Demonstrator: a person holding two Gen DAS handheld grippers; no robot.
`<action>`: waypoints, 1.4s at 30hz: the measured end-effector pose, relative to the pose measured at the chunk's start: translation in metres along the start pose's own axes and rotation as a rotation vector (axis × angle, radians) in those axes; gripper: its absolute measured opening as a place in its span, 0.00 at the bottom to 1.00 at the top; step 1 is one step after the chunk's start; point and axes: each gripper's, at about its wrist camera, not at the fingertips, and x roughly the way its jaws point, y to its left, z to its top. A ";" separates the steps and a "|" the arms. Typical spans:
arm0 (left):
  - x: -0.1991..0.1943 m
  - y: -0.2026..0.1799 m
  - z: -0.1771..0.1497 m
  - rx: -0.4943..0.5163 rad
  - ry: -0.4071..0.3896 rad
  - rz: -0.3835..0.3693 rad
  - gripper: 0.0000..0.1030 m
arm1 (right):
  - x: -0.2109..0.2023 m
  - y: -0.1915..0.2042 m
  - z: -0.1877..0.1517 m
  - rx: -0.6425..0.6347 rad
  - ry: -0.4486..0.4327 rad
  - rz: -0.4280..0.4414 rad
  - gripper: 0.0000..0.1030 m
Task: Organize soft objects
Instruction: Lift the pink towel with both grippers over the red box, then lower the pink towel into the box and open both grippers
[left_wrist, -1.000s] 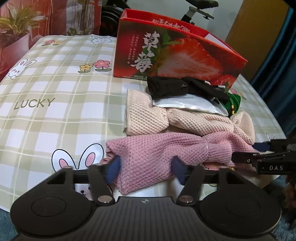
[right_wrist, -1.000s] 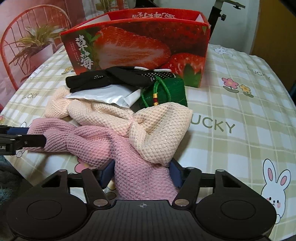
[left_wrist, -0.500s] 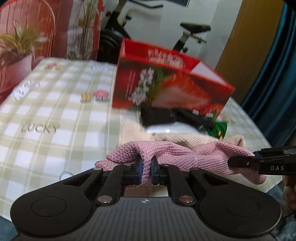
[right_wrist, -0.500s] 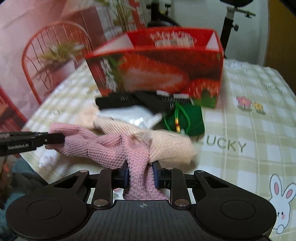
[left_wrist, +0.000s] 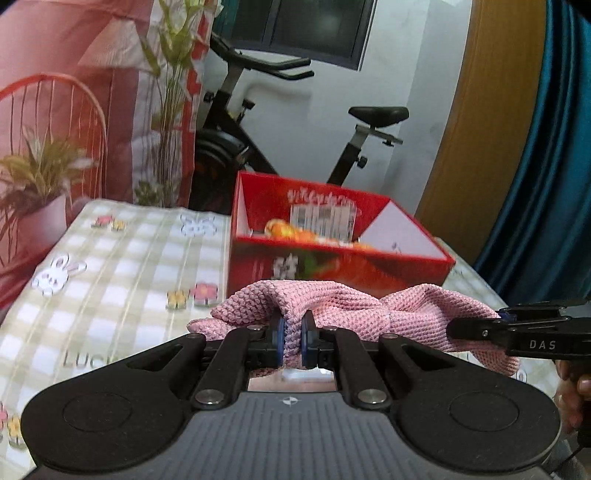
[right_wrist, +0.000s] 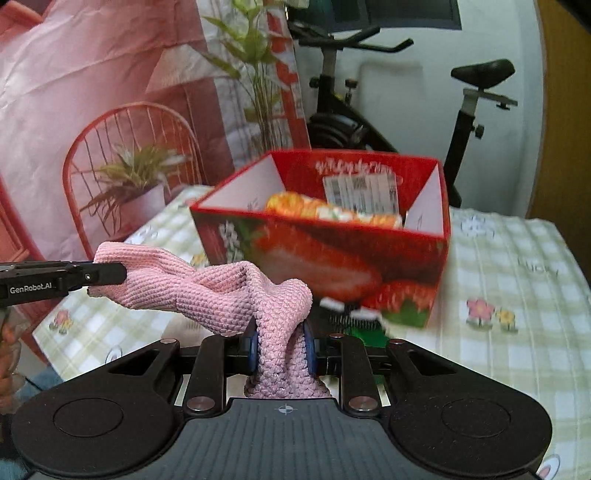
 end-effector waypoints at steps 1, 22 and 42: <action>0.001 0.000 0.004 0.002 -0.006 0.000 0.09 | 0.001 -0.002 0.004 0.003 -0.007 -0.001 0.20; 0.134 -0.002 0.131 0.014 -0.005 0.050 0.09 | 0.109 -0.066 0.134 0.042 -0.071 -0.166 0.20; 0.227 0.011 0.145 0.032 0.166 0.022 0.10 | 0.201 -0.099 0.165 0.052 0.135 -0.170 0.20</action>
